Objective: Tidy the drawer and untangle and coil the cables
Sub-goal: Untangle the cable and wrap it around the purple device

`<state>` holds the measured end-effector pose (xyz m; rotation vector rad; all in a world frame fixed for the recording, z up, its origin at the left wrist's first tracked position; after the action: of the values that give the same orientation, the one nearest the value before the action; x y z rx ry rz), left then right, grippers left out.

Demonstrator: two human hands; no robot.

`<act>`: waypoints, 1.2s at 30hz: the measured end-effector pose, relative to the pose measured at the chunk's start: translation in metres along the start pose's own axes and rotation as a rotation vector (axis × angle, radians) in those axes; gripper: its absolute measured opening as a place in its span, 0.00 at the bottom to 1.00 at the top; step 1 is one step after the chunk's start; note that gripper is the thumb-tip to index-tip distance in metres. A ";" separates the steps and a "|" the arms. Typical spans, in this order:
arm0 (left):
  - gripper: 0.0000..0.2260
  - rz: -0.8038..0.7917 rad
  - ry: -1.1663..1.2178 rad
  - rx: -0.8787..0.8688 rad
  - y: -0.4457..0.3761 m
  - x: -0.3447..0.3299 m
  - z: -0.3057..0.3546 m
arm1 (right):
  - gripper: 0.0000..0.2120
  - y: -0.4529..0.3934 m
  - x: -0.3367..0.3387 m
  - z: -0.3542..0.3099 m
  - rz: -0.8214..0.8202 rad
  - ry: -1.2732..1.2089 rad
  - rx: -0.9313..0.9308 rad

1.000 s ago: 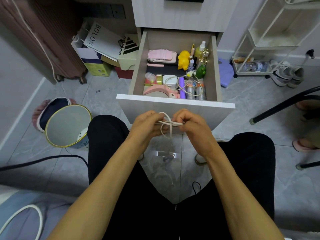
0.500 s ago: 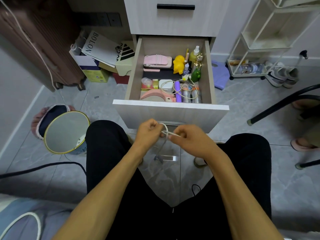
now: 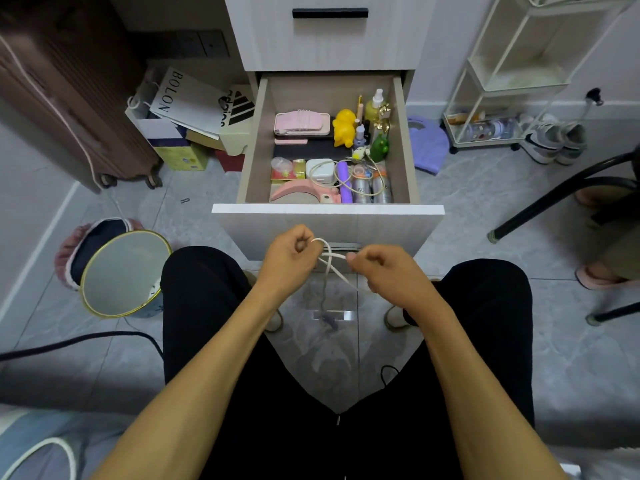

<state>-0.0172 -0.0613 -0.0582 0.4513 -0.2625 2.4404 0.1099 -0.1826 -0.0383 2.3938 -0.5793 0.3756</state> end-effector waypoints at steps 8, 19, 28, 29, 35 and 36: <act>0.10 0.108 0.142 0.141 0.011 0.018 -0.012 | 0.13 -0.011 0.012 0.021 -0.001 -0.810 -0.205; 0.12 -0.030 0.001 -0.066 0.001 0.005 0.005 | 0.10 -0.009 -0.017 -0.027 0.117 0.501 0.428; 0.12 0.010 0.001 0.073 0.001 0.012 -0.022 | 0.05 -0.019 0.008 0.000 0.133 -0.068 -0.034; 0.12 0.015 -0.005 0.054 -0.001 0.011 -0.018 | 0.03 -0.019 0.004 -0.003 0.159 0.094 0.029; 0.14 -0.025 -0.015 -0.017 -0.008 0.001 -0.003 | 0.17 -0.016 -0.016 -0.032 0.110 0.350 0.299; 0.14 -0.012 0.009 -0.002 -0.007 0.001 -0.005 | 0.17 -0.015 -0.013 -0.033 0.111 0.226 0.305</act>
<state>-0.0151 -0.0542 -0.0614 0.4402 -0.2578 2.4293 0.1023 -0.1469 -0.0257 2.5626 -0.5866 0.8238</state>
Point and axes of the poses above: each hand's wrist, its own y-axis away from the middle knuckle, its own x-axis out of the back of the hand, z = x × y, the point moved 6 cm from there along -y, towards the middle knuckle, and after that the axes turned 15 degrees about -x, right-handed, at the moved point
